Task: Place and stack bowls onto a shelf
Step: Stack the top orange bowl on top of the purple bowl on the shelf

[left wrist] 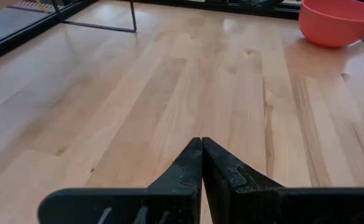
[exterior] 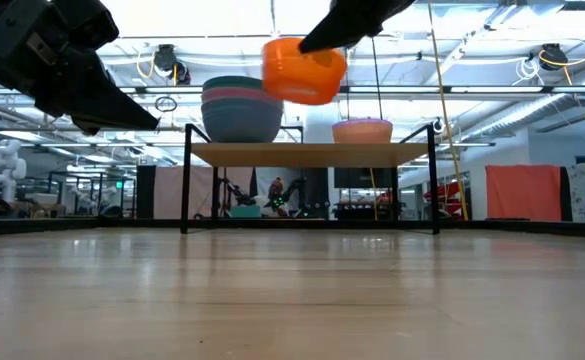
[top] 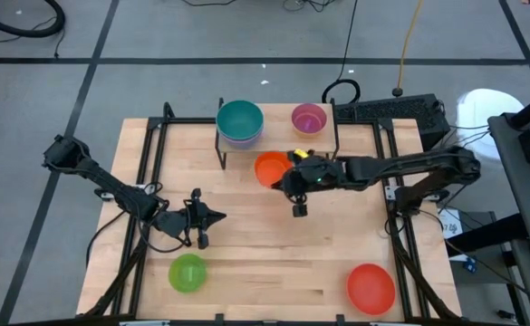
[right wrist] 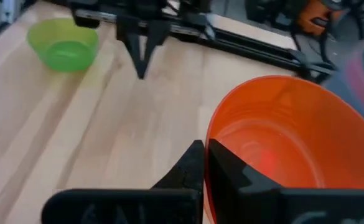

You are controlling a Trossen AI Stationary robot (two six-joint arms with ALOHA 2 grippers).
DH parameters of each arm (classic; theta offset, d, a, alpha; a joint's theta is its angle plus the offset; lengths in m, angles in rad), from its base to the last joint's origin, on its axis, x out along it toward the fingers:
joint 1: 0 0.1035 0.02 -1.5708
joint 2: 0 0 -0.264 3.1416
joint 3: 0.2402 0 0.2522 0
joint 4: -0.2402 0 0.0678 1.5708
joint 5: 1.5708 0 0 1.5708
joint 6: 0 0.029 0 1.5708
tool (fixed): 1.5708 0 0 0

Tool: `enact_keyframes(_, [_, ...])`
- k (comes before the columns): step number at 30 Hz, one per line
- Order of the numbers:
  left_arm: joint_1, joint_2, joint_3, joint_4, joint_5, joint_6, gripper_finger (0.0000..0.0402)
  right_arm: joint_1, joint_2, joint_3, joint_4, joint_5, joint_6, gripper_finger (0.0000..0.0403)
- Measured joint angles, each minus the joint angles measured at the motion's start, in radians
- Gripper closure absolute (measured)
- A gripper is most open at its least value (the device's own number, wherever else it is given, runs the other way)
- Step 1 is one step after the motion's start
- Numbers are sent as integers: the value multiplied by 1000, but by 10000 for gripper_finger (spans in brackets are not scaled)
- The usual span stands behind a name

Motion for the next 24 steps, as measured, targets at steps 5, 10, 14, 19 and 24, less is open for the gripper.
enact_keyframes(5, [8, 0, 0, 0, 0, 0, 392, -41, -74, 0, -52, 30, -6, 403])
enact_keyframes(10, [29, 0, 0, 0, -1, 2, 392, -102, -112, 0, -60, 77, -25, 403])
enact_keyframes(14, [42, 0, 0, 1, -2, 6, 392, -166, -124, 0, -63, 76, -37, 403])
enact_keyframes(19, [41, 0, 0, 1, -2, 8, 392, -257, -125, 0, -69, 76, -52, 403])
enact_keyframes(24, [41, 0, 0, 0, -2, 7, 392, -352, -125, 0, -69, 75, -51, 403])
